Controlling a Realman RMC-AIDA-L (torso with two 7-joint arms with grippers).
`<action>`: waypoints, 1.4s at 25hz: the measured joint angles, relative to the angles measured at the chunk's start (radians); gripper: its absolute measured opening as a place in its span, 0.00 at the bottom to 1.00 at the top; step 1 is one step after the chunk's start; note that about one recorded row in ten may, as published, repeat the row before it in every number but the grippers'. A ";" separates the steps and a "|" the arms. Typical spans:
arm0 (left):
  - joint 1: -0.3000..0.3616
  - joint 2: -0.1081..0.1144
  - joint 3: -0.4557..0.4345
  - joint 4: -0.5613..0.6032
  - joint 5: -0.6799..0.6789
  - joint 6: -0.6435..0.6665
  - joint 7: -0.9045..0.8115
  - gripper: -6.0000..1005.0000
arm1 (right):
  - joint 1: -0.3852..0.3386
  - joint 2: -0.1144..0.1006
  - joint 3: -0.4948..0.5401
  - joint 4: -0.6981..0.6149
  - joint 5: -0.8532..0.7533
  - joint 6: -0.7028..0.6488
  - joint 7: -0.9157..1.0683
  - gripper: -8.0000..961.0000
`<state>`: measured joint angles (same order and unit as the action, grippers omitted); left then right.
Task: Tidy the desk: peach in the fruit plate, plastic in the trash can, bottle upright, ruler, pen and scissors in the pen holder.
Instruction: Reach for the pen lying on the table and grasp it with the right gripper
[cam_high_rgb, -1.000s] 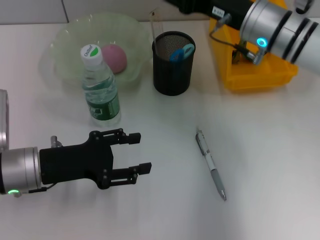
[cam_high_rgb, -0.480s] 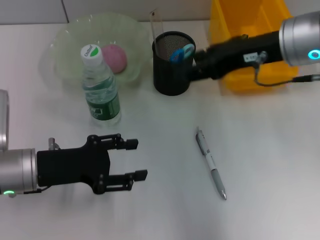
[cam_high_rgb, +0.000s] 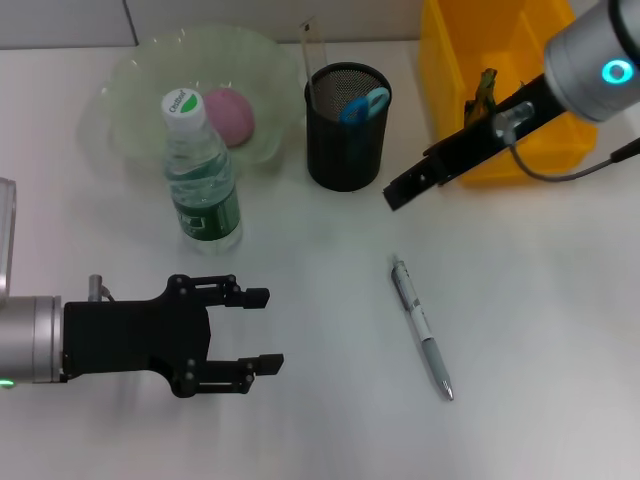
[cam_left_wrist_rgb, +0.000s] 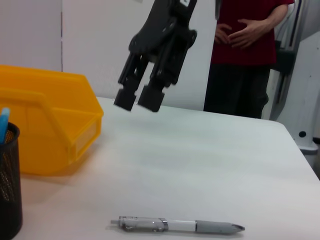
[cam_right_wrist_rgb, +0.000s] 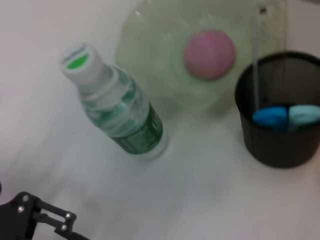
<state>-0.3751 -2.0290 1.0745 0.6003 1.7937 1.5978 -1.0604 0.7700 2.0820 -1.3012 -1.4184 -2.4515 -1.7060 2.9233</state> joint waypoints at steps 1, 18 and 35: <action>0.000 0.000 0.000 0.000 0.000 0.000 0.000 0.72 | 0.009 0.001 -0.011 0.022 -0.001 0.001 0.013 0.74; 0.002 -0.006 -0.003 0.021 0.040 0.012 0.008 0.72 | 0.124 0.007 -0.126 0.412 -0.002 0.084 0.033 0.74; 0.007 -0.007 -0.005 0.021 0.039 0.025 0.023 0.72 | 0.202 0.006 -0.128 0.536 -0.107 0.170 0.034 0.72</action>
<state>-0.3677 -2.0356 1.0692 0.6213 1.8330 1.6230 -1.0378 0.9718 2.0885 -1.4295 -0.8829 -2.5585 -1.5356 2.9574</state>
